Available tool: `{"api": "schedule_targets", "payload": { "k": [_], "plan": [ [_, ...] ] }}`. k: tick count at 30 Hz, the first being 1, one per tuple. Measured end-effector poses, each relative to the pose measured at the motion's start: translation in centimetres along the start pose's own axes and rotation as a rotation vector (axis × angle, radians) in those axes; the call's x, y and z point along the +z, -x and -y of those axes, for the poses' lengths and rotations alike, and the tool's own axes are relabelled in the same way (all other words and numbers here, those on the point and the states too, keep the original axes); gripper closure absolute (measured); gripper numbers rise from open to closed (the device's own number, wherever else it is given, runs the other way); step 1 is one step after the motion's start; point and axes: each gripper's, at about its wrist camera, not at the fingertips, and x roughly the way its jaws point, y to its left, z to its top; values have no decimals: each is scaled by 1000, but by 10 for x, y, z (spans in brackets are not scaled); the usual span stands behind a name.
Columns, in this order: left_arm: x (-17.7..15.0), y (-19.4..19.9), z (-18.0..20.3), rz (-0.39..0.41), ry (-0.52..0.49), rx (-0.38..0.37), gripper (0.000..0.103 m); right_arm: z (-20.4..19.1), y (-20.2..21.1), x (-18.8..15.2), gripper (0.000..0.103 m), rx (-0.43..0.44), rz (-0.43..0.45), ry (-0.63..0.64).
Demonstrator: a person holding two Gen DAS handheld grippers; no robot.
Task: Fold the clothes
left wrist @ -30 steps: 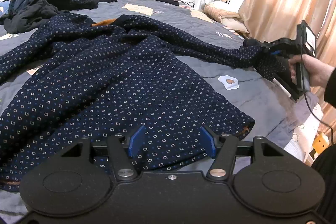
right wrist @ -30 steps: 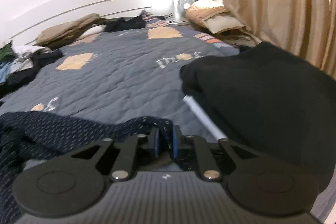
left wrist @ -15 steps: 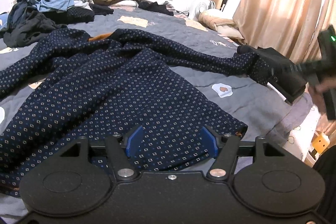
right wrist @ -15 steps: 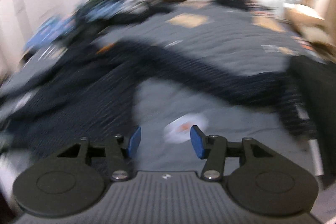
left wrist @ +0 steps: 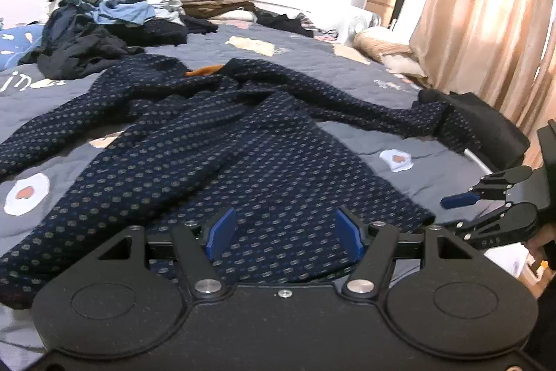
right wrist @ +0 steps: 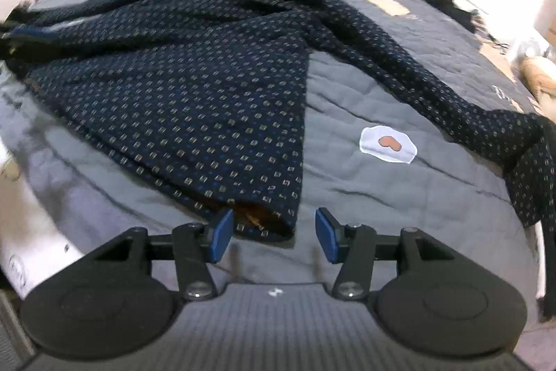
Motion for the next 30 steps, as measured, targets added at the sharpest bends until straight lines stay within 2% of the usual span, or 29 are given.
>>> {"api": "schedule_targets", "payload": {
  "k": [5,7,10,14,17,20,23,25,28,30],
  "plan": [
    [-7,4,-20,-5,24,56,40,5,-2,-17,52,-23,123,-124],
    [-9,8,-30,-10,13,89,40,6,-4,-24,57,-26,153,-144],
    [-10,17,-49,-23,-21,146,40,5,-12,-28,58,-28,131,-133],
    [-9,33,-76,-44,-79,227,40,3,-13,-23,58,-10,170,-116],
    [-8,45,-96,-60,-123,289,34,-2,-15,-18,57,1,169,-96],
    [-7,47,-120,-74,-63,357,33,-3,-23,-16,57,2,140,-100],
    [-4,54,-130,-55,-41,354,33,-1,-28,-14,58,-9,129,-125],
    [-5,59,-132,-60,-98,338,33,1,-27,-12,58,-8,134,-144],
    [-15,63,-129,-97,-260,333,33,1,-27,-11,58,-10,134,-148],
    [-20,65,-127,-104,-274,306,33,1,-28,-11,58,-10,131,-158]
  ]
}}
